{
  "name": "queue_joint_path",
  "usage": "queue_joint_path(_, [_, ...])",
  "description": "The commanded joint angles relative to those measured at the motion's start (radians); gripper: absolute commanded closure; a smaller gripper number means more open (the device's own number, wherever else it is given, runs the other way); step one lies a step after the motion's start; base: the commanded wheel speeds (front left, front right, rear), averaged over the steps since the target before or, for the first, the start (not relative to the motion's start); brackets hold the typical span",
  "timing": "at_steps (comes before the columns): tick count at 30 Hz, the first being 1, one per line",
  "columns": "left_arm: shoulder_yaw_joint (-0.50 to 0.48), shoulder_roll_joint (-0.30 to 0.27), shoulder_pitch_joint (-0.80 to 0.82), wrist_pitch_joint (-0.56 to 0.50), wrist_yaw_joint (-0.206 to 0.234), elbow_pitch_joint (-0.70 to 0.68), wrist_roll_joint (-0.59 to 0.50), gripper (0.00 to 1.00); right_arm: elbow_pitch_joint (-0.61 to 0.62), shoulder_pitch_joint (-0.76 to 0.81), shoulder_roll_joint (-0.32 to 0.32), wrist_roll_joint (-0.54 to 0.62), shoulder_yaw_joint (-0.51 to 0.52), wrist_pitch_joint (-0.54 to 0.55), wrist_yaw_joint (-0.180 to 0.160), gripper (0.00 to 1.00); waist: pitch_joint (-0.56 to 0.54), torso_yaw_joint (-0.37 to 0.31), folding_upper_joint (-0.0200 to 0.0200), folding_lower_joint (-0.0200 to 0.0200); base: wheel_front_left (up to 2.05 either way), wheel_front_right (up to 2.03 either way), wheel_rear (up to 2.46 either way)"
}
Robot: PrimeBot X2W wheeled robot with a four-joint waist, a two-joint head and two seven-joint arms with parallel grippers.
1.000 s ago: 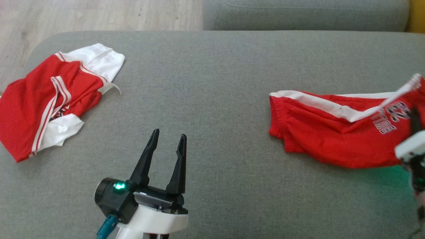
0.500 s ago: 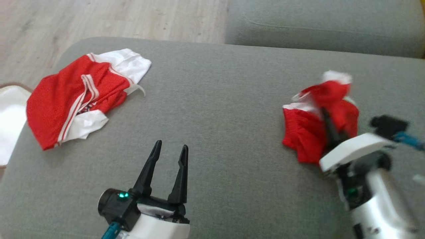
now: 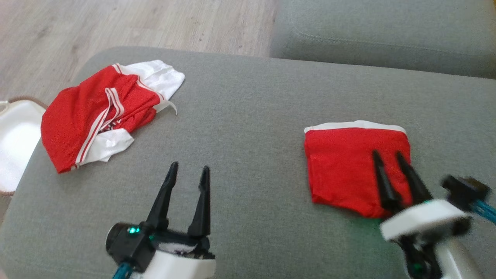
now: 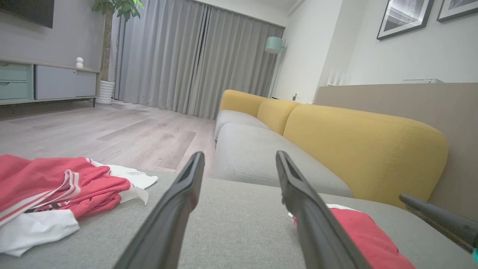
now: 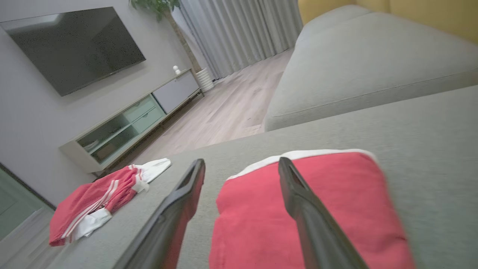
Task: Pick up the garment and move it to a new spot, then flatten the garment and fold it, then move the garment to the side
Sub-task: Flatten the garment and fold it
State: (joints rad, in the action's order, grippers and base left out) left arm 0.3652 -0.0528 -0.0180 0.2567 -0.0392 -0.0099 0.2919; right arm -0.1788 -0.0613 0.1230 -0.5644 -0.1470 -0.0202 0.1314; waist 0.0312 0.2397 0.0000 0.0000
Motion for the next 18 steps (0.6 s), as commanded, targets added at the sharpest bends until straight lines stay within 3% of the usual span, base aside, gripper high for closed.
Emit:
queue_joint_path(1, [-0.045,0.003,-0.003,0.005,0.006,-0.043,-0.005,0.0,0.059,0.02,0.021,0.013,0.015,-0.031,-0.001,0.0,-0.01,-0.007,0.0,0.0,0.0,0.0,0.0])
queue_joint_path(5, [-0.077,0.003,-0.046,0.005,0.021,-0.05,-0.03,0.0,0.094,0.082,0.067,0.08,0.047,-0.114,-0.001,0.0,-0.032,-0.024,0.0,0.0,0.0,0.0,0.0])
queue_joint_path(10, [-0.12,-0.006,-0.115,0.005,0.043,-0.056,-0.118,0.0,0.043,0.124,0.093,0.2,0.034,-0.216,-0.001,0.0,-0.075,-0.043,0.0,0.0,0.0,0.0,0.0])
queue_joint_path(18, [-0.176,-0.001,-0.202,0.005,0.046,-0.047,-0.118,0.0,0.001,0.149,0.023,0.36,0.067,-0.241,-0.001,0.0,-0.103,-0.059,0.0,0.0,0.0,0.0,0.0])
